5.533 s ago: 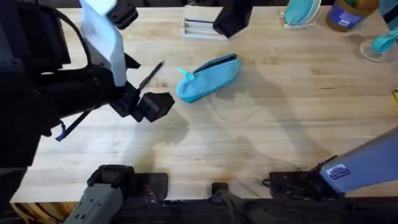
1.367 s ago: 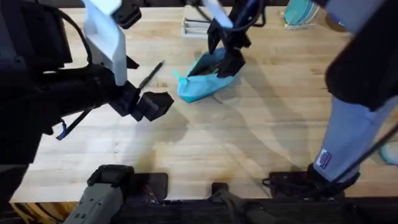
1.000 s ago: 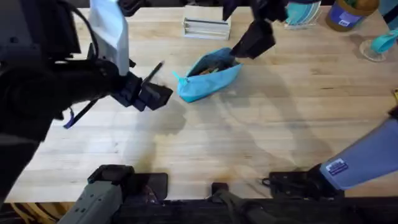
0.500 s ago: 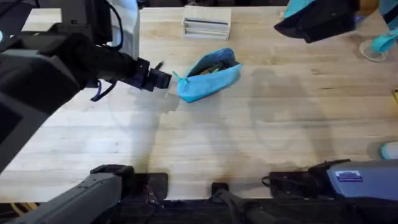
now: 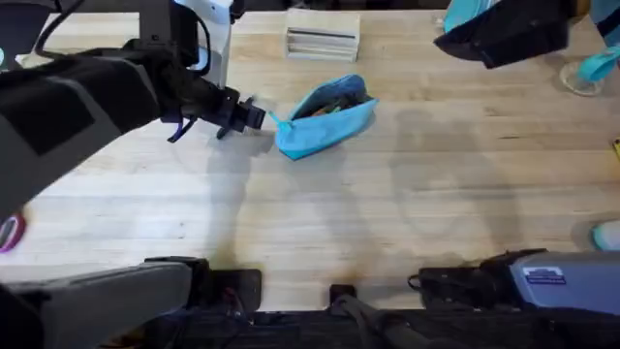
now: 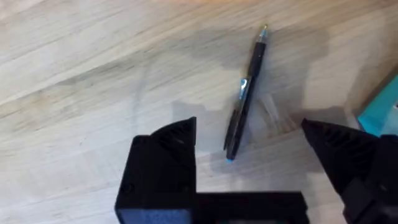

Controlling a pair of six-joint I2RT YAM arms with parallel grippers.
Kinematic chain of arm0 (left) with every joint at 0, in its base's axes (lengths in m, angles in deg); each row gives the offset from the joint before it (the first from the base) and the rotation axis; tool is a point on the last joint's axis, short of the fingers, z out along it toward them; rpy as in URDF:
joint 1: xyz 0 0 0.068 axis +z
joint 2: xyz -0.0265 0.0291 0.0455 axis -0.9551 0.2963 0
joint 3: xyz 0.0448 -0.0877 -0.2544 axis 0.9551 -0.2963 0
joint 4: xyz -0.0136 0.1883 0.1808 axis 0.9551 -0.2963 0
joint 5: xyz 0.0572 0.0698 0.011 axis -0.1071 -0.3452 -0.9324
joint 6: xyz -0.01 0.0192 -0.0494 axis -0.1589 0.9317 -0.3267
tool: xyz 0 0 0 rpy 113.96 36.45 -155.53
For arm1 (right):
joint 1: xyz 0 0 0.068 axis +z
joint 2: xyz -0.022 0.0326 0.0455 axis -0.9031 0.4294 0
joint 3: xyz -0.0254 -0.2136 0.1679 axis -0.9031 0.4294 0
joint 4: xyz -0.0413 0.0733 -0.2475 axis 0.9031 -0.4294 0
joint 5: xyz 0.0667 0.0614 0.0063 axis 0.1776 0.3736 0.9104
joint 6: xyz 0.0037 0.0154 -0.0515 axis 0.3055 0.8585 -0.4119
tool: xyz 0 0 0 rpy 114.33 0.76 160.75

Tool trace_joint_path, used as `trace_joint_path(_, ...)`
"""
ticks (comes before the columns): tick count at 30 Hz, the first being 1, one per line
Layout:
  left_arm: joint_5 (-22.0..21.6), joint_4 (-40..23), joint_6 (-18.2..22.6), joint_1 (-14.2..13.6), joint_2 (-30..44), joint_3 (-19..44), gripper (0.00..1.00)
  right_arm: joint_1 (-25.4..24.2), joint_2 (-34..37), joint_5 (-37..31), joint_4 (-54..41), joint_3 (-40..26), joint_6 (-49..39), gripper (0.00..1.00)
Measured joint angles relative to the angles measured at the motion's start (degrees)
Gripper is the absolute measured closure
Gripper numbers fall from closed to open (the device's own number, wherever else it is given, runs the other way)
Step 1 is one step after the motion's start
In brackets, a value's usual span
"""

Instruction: Unzip the bag, pick up the pens from the table one at a time and place them inside, then zip the bag closed.

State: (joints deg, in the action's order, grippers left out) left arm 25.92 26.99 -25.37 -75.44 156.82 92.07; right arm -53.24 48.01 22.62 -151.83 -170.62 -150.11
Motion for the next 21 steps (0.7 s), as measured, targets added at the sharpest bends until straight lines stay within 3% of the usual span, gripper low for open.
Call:
trace_joint_path(10,-0.45,4.34,0.0,0.0,7.98,0.0,0.008,0.0,0.01,0.22,0.0,0.02,0.0,0.005)
trace_joint_path(18,0.69,2.28,-0.66,0.21,10.59,2.28,0.005,0.0,0.0,0.41,0.0,0.0,0.12,0.005)
trace_joint_path(21,1.98,1.15,-1.17,0.36,11.25,3.0,0.127,0.0,0.01,0.39,0.0,0.02,0.13,0.005)
